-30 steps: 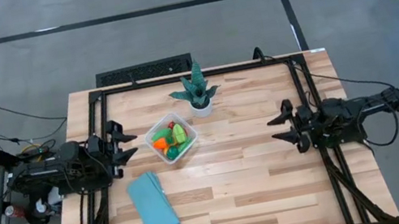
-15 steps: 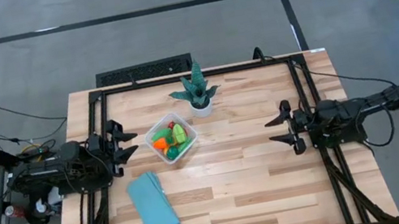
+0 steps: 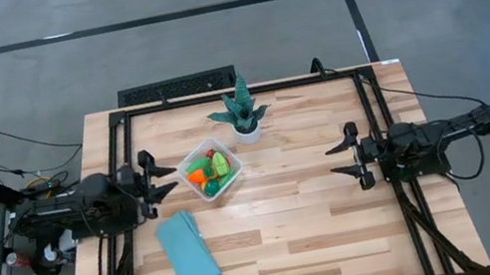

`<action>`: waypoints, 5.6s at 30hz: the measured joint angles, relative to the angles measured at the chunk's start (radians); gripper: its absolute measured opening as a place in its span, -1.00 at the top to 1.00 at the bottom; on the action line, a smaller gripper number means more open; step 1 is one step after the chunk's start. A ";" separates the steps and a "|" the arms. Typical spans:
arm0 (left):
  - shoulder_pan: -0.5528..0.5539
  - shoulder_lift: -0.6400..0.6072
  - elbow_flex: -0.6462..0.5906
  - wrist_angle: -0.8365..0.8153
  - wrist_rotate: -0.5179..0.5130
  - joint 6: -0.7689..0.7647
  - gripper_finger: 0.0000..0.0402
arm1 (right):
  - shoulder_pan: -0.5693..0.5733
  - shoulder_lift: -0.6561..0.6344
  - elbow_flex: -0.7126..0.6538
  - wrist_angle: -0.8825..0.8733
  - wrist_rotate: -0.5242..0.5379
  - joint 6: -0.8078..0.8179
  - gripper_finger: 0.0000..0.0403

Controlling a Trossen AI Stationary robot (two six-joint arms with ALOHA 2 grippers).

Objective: Pick and placing Produce into tupperware
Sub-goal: Return to Home Position

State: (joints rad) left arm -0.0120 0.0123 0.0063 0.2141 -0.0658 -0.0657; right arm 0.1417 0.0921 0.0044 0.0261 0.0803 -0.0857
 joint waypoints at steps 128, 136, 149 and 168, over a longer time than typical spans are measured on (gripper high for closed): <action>0.000 0.000 0.000 -0.175 0.104 0.238 0.11 | 0.000 0.000 0.000 0.000 0.000 -0.001 -0.11; 0.000 0.000 0.000 -0.175 0.104 0.231 0.11 | 0.000 0.000 0.000 0.000 0.000 -0.001 -0.11; -0.001 0.000 0.000 -0.175 0.104 0.240 0.11 | 0.000 0.000 0.000 0.000 0.000 -0.001 -0.11; 0.000 0.000 0.000 -0.175 0.104 0.239 0.11 | 0.000 0.000 0.000 0.000 0.000 0.000 -0.11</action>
State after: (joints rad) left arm -0.0124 0.0126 0.0063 0.0391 0.0380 0.1730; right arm 0.1414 0.0920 0.0043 0.0261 0.0798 -0.0862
